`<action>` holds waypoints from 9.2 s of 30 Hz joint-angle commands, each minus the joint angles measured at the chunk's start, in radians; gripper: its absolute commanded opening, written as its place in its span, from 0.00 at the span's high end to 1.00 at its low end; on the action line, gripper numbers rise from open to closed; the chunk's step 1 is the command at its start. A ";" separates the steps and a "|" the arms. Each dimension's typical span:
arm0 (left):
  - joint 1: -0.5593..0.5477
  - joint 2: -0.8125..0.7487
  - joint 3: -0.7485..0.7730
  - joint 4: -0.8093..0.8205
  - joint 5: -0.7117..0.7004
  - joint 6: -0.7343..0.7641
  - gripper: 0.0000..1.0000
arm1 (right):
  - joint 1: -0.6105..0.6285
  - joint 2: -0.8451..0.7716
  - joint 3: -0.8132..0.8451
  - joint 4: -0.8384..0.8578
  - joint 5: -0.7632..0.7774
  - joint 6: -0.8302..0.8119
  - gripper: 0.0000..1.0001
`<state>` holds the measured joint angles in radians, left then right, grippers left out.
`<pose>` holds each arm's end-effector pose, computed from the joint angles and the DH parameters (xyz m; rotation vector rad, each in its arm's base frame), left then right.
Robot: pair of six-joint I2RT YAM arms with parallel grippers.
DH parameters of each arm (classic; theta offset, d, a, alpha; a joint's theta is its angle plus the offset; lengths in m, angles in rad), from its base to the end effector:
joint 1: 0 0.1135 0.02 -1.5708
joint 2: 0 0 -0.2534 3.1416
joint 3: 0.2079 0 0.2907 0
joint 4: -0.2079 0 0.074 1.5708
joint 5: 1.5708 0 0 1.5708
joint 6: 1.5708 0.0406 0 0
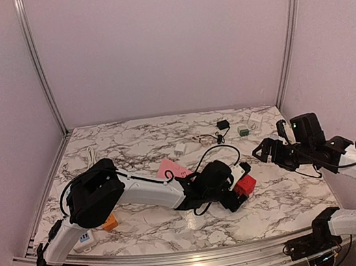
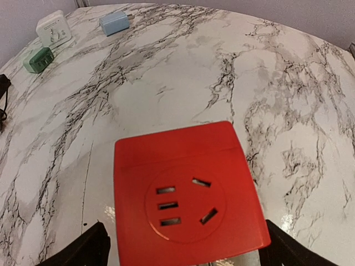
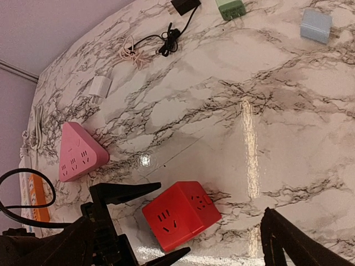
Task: Insert the plug
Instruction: Pick up the plug at the center of the board, then pass from the left arm to the right, then move the socket to the center of the board, then insert the plug into the socket slot.
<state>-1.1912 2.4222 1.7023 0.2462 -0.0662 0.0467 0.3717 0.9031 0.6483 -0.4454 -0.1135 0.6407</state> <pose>0.2122 -0.5247 0.0858 1.1868 1.7395 -0.6381 0.2228 0.0918 0.2252 0.2539 2.3397 0.6474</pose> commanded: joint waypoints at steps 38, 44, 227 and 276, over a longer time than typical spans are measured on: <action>0.052 -0.145 -0.275 0.427 0.035 0.130 0.92 | -0.008 0.010 -0.064 0.084 -0.154 0.027 0.02; 0.013 -0.203 -0.396 0.612 -0.170 0.343 1.00 | -0.009 0.010 -0.065 0.122 -0.257 0.074 0.02; 0.386 -0.471 -0.585 -0.088 -0.065 -0.745 0.53 | 0.161 0.333 0.222 0.278 -0.185 -0.282 0.88; 0.316 -0.780 -0.826 -0.059 -0.279 -0.753 0.02 | 0.506 0.719 0.402 0.305 0.040 -0.331 0.91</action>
<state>-0.8776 1.6695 0.8848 0.1867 -0.3233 -0.7120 0.8623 1.6173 1.0130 -0.1795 -0.0761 0.2893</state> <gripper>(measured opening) 0.953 0.527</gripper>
